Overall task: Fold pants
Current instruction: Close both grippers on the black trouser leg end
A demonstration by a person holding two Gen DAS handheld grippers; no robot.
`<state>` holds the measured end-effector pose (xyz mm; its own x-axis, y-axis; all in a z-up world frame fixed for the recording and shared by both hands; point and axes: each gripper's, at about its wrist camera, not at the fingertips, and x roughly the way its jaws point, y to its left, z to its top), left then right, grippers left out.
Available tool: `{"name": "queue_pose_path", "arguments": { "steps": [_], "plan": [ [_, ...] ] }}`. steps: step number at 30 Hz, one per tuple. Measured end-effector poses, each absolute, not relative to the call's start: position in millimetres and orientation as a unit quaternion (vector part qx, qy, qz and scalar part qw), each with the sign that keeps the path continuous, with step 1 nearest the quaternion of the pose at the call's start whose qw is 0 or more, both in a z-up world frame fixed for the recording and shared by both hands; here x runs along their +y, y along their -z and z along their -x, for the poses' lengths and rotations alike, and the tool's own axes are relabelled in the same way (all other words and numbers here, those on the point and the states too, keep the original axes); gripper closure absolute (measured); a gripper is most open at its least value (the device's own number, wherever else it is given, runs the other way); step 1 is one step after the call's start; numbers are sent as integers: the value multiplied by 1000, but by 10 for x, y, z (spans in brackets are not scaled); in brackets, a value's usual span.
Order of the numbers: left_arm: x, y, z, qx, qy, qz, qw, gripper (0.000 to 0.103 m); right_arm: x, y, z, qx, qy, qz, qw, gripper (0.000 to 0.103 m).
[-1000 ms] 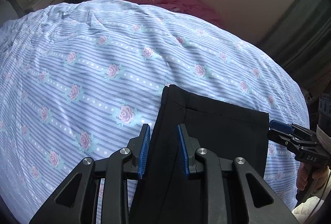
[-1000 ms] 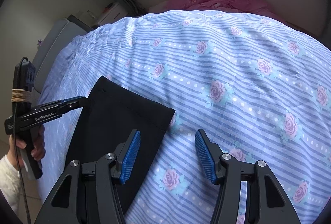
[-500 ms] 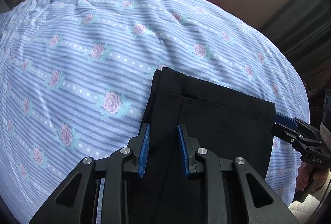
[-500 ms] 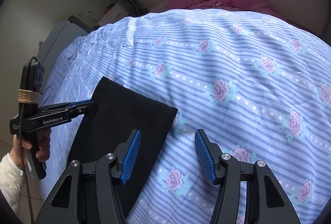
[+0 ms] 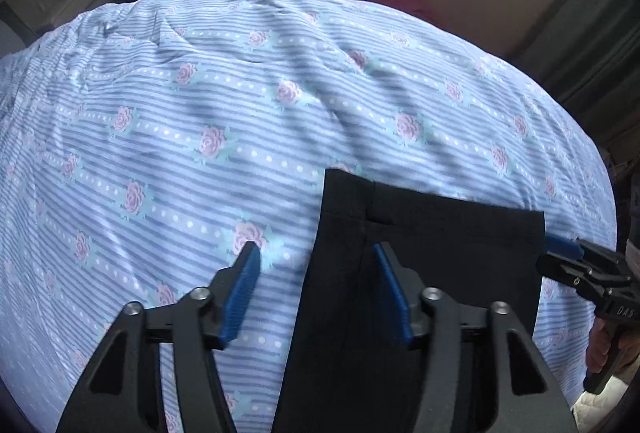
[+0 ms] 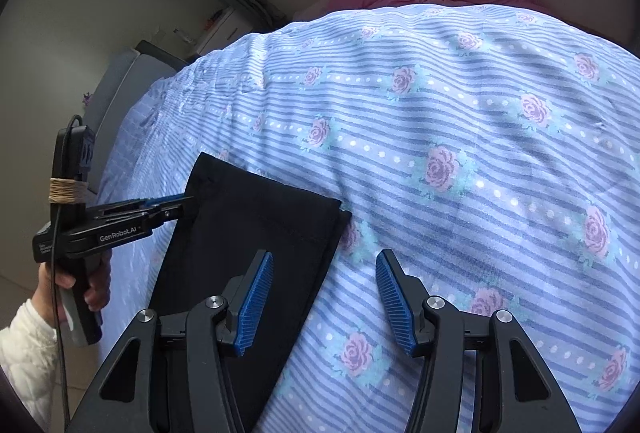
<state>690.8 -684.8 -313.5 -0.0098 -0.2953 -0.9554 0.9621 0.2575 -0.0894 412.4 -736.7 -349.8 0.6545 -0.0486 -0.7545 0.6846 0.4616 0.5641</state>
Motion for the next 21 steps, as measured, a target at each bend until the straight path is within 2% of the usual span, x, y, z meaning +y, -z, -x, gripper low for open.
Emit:
{"name": "queue_pose_path", "arguments": {
  "steps": [8, 9, 10, 11, 12, 13, 16, 18, 21],
  "plan": [
    [-7048, 3409, -7158, 588, 498, -259, 582, 48, -7519, 3679, -4284, 322, 219, -512, 766, 47],
    [-7039, 3422, -7163, 598, 502, -244, 575, 61, -7538, 3713, -4311, 321, 217, -516, 764, 49],
    [-7031, 3428, -7163, 608, 509, -234, 563, 79, -7554, 3739, -4320, 321, 218, -519, 762, 58],
    [-7026, 3411, -7137, 606, 512, -238, 560, 85, -7583, 3767, -4321, 323, 220, -522, 758, 63],
    [-7026, 3349, -7066, 584, 516, -262, 570, 90, -7615, 3791, -4312, 325, 220, -528, 753, 73],
    [-7035, 3292, -6993, 564, 521, -281, 576, 91, -7647, 3812, -4291, 325, 218, -535, 749, 81],
    [-7072, 2971, -6826, 525, 555, -280, 582, 91, -7730, 3735, -4214, 322, 205, -552, 741, 90],
    [-7220, 2852, -6803, 514, 566, -273, 584, 91, -7739, 3443, -4085, 293, 219, -531, 764, 91],
    [-7495, 3030, -6733, 520, 546, -307, 581, 91, -7731, 3167, -4051, 289, 267, -461, 795, 92]
  ]
}}
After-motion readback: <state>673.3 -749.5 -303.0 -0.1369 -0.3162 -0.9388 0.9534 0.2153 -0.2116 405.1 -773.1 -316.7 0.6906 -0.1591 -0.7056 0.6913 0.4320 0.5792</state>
